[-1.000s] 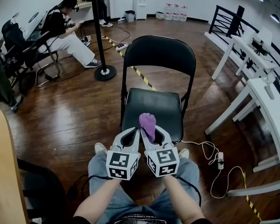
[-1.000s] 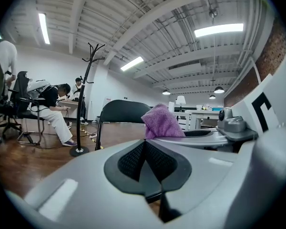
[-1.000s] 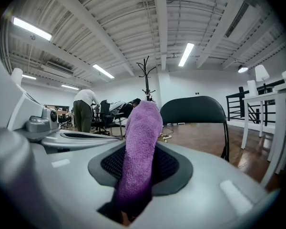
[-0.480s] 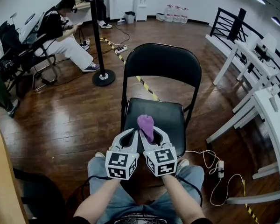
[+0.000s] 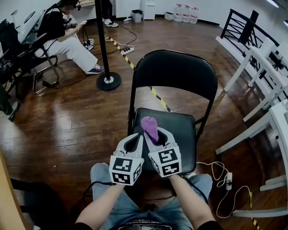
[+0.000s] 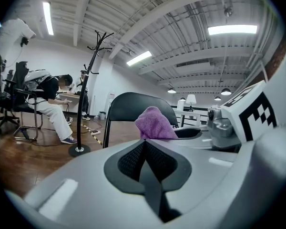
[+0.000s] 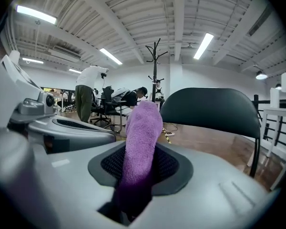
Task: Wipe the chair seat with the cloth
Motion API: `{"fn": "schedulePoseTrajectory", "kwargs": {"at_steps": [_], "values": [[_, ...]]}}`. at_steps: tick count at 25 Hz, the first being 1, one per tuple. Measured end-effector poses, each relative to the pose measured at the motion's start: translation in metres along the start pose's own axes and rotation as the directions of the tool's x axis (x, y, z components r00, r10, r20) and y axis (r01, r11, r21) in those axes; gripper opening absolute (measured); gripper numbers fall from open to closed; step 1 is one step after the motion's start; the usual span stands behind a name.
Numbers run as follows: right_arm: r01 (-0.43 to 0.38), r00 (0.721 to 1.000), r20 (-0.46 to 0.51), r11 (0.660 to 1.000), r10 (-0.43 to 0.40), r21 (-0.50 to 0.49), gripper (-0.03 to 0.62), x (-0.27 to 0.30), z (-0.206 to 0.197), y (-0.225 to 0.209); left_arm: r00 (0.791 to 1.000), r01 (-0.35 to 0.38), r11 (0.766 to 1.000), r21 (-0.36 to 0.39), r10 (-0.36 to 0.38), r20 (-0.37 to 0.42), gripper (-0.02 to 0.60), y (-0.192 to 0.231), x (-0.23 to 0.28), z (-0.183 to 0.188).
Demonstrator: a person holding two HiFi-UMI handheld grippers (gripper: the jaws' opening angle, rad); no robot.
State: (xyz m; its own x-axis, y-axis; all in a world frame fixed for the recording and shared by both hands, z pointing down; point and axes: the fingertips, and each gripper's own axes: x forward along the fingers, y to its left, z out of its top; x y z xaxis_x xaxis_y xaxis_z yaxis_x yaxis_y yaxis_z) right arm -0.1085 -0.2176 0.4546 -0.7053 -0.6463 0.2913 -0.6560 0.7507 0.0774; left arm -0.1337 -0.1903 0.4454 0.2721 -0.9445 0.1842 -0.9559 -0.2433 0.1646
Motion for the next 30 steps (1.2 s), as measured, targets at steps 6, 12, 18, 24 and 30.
{"fn": "schedulePoseTrajectory", "kwargs": {"at_steps": [6,12,18,24,30], "values": [[-0.019,0.997,-0.074,0.998,0.015,-0.057,0.117,0.053,-0.013,-0.022,1.0,-0.004,1.0,-0.016,0.004,-0.012,0.005,0.032,0.02,-0.001],[-0.06,0.984,-0.175,0.98,0.026,-0.19,0.117,0.109,-0.038,-0.044,0.999,-0.005,1.0,-0.031,0.004,-0.033,0.005,0.052,0.035,-0.01],[-0.135,0.94,-0.341,0.943,0.025,-0.303,0.117,0.168,-0.092,-0.071,0.998,-0.027,0.998,-0.059,0.023,-0.059,0.005,0.074,0.034,-0.024],[-0.177,0.89,-0.454,0.881,-0.048,-0.439,0.117,0.212,-0.129,-0.1,0.995,-0.053,0.995,-0.083,0.046,-0.089,0.005,0.097,0.031,-0.039],[-0.231,0.853,-0.52,0.852,-0.055,-0.469,0.117,0.219,-0.152,-0.095,0.993,-0.074,0.994,-0.086,0.065,-0.098,0.005,0.104,0.028,-0.042]]}}
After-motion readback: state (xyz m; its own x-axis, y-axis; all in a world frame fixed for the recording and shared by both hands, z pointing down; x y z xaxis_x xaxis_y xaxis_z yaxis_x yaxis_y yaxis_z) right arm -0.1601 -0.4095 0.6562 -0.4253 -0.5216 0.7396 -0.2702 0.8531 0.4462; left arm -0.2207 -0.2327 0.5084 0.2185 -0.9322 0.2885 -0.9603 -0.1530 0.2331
